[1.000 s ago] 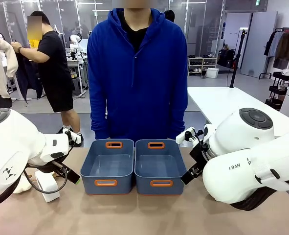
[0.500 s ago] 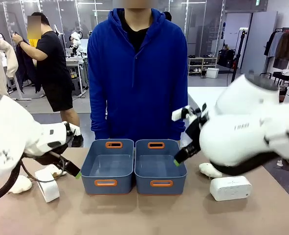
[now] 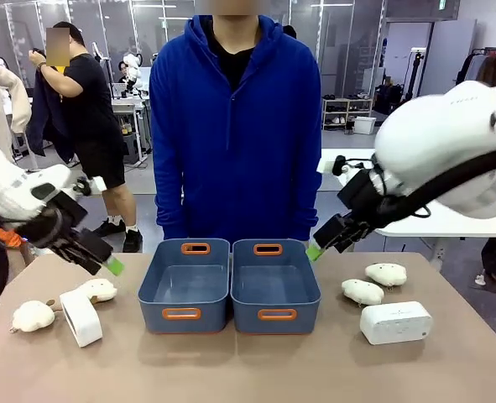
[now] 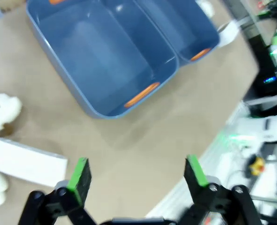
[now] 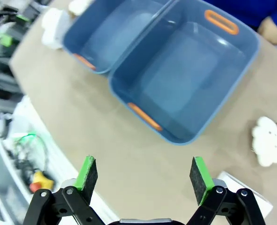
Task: Sort the digital clocks into the basket.
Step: Pick up the Digital clock from the table and place it into the empty Plastic storage basket.
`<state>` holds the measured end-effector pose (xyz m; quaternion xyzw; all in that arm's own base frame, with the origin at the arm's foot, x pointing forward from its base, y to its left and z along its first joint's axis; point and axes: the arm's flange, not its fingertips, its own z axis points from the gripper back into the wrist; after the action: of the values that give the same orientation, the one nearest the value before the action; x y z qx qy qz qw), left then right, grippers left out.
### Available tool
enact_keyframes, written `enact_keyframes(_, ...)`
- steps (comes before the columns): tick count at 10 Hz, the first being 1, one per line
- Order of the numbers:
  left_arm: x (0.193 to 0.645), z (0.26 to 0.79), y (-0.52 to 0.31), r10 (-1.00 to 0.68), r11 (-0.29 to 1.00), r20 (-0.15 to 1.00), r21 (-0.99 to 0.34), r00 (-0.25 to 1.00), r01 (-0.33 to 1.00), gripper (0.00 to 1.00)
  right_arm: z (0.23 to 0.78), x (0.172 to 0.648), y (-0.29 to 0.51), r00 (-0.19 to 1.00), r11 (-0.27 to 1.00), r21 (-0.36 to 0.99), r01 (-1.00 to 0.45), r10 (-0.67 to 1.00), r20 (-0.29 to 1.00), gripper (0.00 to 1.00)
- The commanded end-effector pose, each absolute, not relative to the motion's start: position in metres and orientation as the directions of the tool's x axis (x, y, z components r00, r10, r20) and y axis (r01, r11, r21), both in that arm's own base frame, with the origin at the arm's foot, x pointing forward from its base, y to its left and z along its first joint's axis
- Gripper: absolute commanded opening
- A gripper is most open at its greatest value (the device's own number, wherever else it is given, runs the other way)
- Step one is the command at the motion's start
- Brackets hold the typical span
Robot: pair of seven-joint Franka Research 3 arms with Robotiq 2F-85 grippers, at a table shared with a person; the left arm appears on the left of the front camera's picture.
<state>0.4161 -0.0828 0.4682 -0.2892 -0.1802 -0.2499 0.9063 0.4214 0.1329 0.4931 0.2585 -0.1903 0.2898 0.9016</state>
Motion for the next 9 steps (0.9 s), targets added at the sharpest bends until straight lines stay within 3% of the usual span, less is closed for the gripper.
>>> enact_keyframes(1, 0.411, 0.472, -0.021, -0.105, 0.578, 0.493, -0.676, 0.864, 0.457, 1.0, 0.494, 0.429, 0.081, 0.831, 0.588, 0.599, -0.544, 0.282, 0.479, 1.0)
enact_keyframes(2, 0.391, 0.47, 0.018, 0.0, 0.473, 0.491, -0.767, 0.871, 0.433, 1.0, 0.492, 0.428, 0.038, 0.863, 0.494, 0.721, -0.486, 0.141, 0.486, 1.0)
enact_keyframes(4, 0.351, 0.462, 0.086, 0.218, 0.407, 0.473, -0.839, 0.854, 0.361, 1.0, 0.487, 0.414, -0.033, 0.874, 0.424, 0.804, -0.417, -0.056, 0.483, 1.0)
enact_keyframes(9, 0.253, 0.455, 0.201, 0.6, 0.487, 0.474, -0.855, 0.644, 0.176, 1.0, 0.466, 0.337, -0.168, 0.742, 0.444, 0.862, -0.244, -0.487, 0.461, 1.0)
